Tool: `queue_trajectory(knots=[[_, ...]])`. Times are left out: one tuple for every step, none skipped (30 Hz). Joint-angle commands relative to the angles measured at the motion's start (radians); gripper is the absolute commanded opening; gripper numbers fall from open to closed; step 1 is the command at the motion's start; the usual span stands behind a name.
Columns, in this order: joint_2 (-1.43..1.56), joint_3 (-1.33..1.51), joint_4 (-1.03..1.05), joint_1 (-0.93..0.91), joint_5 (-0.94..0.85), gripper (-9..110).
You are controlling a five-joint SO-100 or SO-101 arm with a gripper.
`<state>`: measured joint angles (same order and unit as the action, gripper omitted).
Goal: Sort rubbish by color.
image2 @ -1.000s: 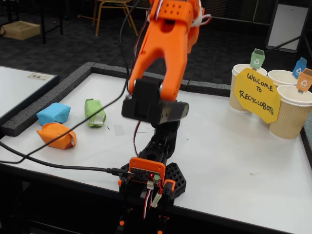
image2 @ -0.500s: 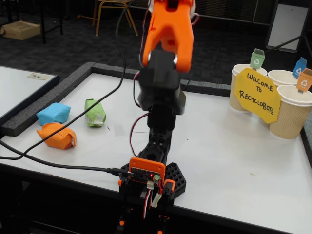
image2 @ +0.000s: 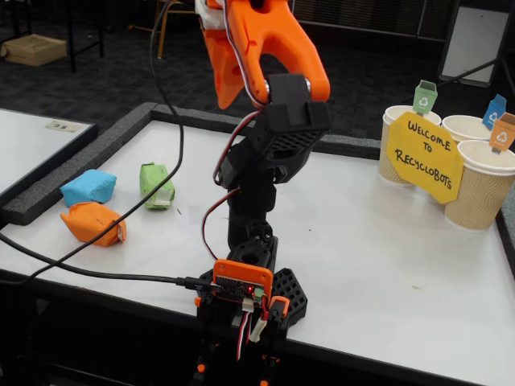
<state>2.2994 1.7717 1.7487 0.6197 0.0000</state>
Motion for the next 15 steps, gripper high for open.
queue_trajectory(knots=[[-0.002, -0.092, 0.002, 0.043, -0.014, 0], [-0.002, -0.087, 0.000, 0.052, -0.020, 0], [-0.002, -0.086, -0.003, 0.058, -0.023, 0], [-0.002, -0.086, -0.006, 0.066, -0.031, 0], [-0.002, -0.086, -0.009, 0.071, -0.044, 0], [-0.002, -0.086, -0.015, 0.074, -0.055, 0], [-0.002, -0.086, -0.020, 0.078, -0.063, 0], [-0.002, -0.086, -0.026, 0.083, -0.075, 0], [-0.002, -0.086, -0.032, 0.086, -0.086, 0], [-0.002, -0.086, -0.038, 0.089, -0.097, 0], [-0.002, -0.086, -0.044, 0.092, -0.109, 0], [-0.002, -0.087, -0.051, 0.095, -0.117, 0], [-0.002, -0.092, -0.055, 0.097, -0.117, 0], [-0.002, -0.103, -0.058, 0.097, -0.117, 0], [-0.002, -0.118, -0.061, 0.097, -0.117, 0]])
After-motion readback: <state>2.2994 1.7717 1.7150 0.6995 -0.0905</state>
